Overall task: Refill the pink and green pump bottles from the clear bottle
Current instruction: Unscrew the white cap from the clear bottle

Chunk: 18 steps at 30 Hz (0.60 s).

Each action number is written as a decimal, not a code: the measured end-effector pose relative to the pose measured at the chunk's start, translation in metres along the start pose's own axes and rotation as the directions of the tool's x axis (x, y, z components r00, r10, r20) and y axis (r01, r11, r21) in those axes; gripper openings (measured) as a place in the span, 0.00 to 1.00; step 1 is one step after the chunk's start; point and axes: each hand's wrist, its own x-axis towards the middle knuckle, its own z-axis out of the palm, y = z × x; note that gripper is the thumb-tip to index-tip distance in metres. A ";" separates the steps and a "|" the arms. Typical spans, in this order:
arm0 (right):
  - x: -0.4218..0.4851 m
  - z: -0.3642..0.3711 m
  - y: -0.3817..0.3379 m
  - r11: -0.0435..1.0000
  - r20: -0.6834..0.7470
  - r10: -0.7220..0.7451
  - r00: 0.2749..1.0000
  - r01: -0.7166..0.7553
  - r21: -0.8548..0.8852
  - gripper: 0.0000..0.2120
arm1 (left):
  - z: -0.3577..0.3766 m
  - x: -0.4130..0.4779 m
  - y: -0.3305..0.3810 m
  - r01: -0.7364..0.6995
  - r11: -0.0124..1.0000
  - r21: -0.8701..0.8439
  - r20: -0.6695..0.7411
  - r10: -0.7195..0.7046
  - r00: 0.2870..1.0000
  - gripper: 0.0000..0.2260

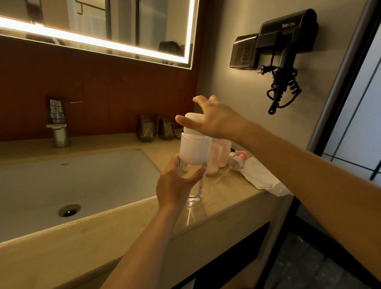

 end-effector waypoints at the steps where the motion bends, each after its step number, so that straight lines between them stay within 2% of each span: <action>1: -0.001 0.001 0.000 0.997 0.001 0.006 1.000 -0.006 -0.076 0.39 | 0.000 0.000 0.000 0.003 1.000 -0.001 0.003 -0.003 1.000 0.29; 3: -0.001 0.003 0.000 0.995 0.025 0.003 1.000 -0.001 -0.100 0.35 | 0.000 0.001 0.001 0.010 1.000 0.004 0.009 -0.010 1.000 0.29; 5: 0.001 0.002 -0.001 0.999 0.051 -0.022 0.998 0.024 -0.028 0.30 | 0.000 0.001 0.001 0.008 1.000 0.009 0.009 -0.008 1.000 0.29; 7: 0.001 -0.005 0.000 0.986 0.119 -0.048 0.992 0.029 0.163 0.26 | 0.000 0.001 0.000 0.000 1.000 0.010 0.006 -0.001 1.000 0.29; 9: 0.002 -0.012 0.001 0.926 0.206 -0.080 0.975 -0.004 0.379 0.31 | 0.000 0.001 0.000 -0.004 1.000 0.012 0.005 0.003 1.000 0.29; 10: 0.002 -0.013 0.002 0.907 0.218 -0.083 0.972 -0.017 0.421 0.34 | 0.000 0.001 -0.001 -0.006 1.000 0.014 0.005 0.006 1.000 0.29; 15: 0.006 -0.003 0.000 0.962 0.118 0.010 0.993 -0.042 0.271 0.38 | 0.001 0.001 -0.001 -0.003 1.000 0.004 0.007 0.003 1.000 0.29; 18: 0.006 -0.004 0.005 0.913 0.147 -0.014 0.989 -0.047 0.404 0.33 | 0.000 0.001 0.000 -0.004 1.000 0.009 0.004 0.004 1.000 0.29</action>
